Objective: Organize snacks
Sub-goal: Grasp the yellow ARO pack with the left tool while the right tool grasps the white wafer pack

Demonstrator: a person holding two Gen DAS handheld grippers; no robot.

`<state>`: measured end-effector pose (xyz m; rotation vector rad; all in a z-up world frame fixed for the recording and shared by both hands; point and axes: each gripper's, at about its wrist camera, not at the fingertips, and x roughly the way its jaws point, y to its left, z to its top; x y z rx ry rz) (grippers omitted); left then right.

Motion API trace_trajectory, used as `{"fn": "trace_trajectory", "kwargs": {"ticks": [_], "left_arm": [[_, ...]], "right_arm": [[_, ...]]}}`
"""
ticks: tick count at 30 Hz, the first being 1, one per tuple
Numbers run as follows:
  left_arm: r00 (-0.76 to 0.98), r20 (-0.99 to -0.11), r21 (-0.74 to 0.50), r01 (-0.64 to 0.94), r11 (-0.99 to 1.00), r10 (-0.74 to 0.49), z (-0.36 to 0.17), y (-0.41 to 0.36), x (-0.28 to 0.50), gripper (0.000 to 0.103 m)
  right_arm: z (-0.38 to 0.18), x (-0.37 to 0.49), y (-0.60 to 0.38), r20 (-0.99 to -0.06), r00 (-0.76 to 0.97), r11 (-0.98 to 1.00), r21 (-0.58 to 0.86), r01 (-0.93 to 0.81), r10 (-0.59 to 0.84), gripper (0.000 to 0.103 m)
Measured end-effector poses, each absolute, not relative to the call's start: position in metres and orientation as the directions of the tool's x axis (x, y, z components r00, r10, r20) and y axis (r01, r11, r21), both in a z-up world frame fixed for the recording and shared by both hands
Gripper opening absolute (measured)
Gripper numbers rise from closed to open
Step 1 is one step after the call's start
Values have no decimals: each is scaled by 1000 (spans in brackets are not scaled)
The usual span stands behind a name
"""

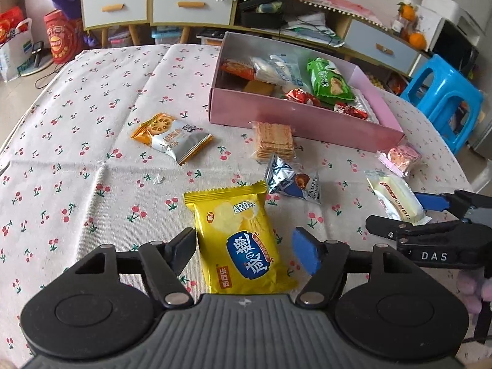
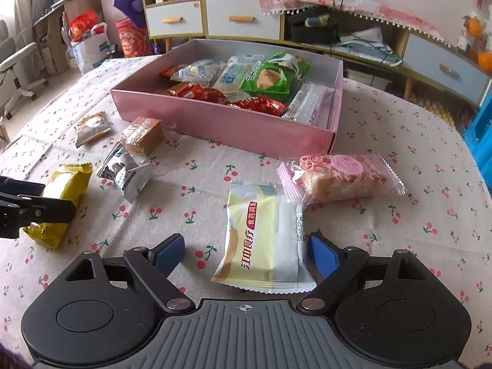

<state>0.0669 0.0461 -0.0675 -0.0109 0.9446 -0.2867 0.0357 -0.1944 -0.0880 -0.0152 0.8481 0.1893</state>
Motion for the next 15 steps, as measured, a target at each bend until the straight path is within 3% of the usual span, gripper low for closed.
{"fn": "trace_trajectory", "kwargs": {"ticks": [5, 11, 15], "left_arm": [[536, -809, -156, 200, 967, -242, -72, 49, 70, 66], [540, -810, -150, 186, 971, -228, -70, 50, 69, 56], [533, -812, -162, 186, 969, -238, -68, 53, 70, 53]], "right_arm": [[-88, 35, -193, -737, 658, 985, 63, -162, 155, 89], [-88, 35, -189, -732, 666, 987, 58, -153, 146, 86], [-86, 34, -186, -722, 677, 987, 56, -153, 145, 71]]}}
